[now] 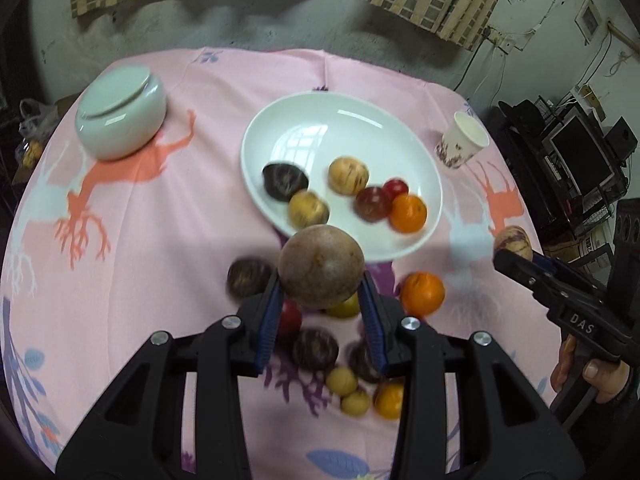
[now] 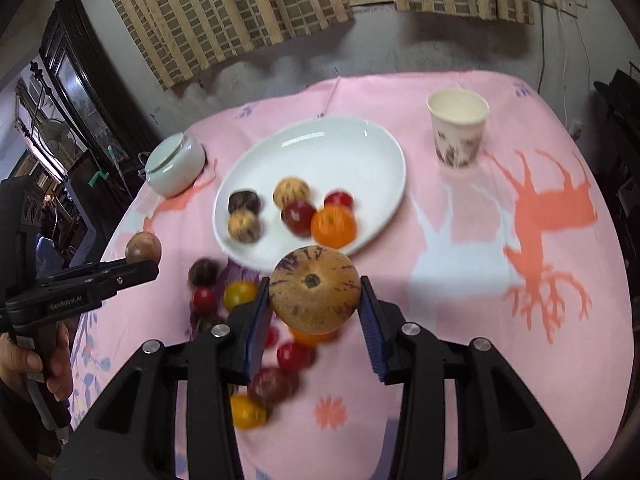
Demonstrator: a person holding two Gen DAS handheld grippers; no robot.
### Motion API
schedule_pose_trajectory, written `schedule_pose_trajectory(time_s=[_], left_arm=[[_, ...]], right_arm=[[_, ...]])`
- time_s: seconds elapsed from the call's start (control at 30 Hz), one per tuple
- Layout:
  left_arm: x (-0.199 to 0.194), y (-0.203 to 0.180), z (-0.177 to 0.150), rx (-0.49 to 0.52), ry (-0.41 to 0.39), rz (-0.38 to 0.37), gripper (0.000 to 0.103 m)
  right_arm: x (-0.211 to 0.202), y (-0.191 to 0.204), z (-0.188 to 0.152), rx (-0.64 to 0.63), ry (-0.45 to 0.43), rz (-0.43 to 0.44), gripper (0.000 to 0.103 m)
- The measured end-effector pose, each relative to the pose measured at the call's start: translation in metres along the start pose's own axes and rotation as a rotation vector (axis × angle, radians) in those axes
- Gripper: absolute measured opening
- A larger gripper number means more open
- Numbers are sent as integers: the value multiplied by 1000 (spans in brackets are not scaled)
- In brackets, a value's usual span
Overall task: Organize fruits
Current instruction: 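Place the brown fruit on the plate with the left tool while the right tool places the pepino there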
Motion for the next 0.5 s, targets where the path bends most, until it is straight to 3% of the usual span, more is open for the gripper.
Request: schedule_pose_trajectory(time_s=[0.23,0.5], left_arm=[[44,-5,26,7,14,-2,38],[94,-3,34,-9,58,8,38]], right_arm=[[49,-2,33,-16,-8,0,43],[99,-20,40,79,40,3,43]])
Point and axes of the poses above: each gripper's, at about its wrist camera, not at the fingertips, and x roughly the way its jaws point, y to its left, z to its top, the point moved 2 cm from there along x, roughly the way its jaws point, and after that the axes turned 10 degrees about -y, right-handed, at the moved point
